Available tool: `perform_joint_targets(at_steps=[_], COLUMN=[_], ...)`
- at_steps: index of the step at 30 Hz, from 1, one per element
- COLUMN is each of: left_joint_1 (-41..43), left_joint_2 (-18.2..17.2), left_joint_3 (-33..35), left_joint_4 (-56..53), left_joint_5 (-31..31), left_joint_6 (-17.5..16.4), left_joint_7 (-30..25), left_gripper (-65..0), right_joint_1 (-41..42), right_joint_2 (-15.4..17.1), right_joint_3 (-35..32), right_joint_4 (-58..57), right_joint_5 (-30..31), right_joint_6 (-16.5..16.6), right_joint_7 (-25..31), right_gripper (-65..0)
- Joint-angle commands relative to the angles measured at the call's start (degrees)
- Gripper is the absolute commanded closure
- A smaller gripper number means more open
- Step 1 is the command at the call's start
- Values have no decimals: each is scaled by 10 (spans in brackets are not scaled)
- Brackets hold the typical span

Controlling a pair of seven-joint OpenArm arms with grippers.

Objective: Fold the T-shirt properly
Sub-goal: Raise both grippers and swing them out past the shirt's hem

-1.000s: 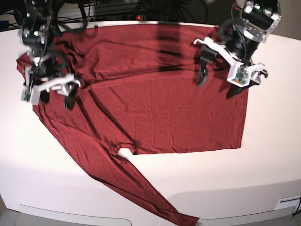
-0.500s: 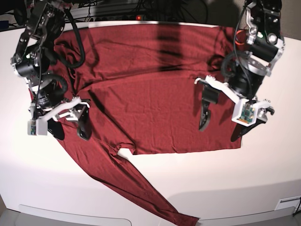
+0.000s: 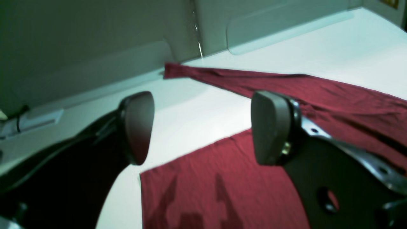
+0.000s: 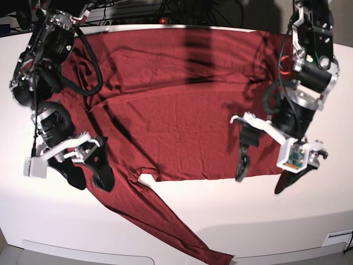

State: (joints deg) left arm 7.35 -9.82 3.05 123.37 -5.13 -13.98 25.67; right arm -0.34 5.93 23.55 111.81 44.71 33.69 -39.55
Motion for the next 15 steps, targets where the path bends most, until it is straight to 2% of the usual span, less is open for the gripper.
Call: perform_joint_targets(at_steps=[1,7,13,15], left_joint_1=[-13,-46,-87,-102], left_joint_2=[-2,-2,-2,-2], left_joint_3=[-1,-1,-1,-1], left_joint_4=[10,7,-28,-47], left_joint_5=[-2,42,52,51], left_joint_6=[0,3,14,20], left_joint_7=[-17,-17,-17,-17], left_gripper=[-452,-452,-451,-451], right_joint_1=[16,56,109,129], right_joint_2=[-2,-32,-36,-36], right_joint_3=[1,1,1,1], right_joint_4=[10,10,10,10], right_joint_5=[7,3,0,-22], right_joint_6=[3,3,3,3], right_joint_7=[10,5,5,5], right_gripper=[-475,-475,-475,-475])
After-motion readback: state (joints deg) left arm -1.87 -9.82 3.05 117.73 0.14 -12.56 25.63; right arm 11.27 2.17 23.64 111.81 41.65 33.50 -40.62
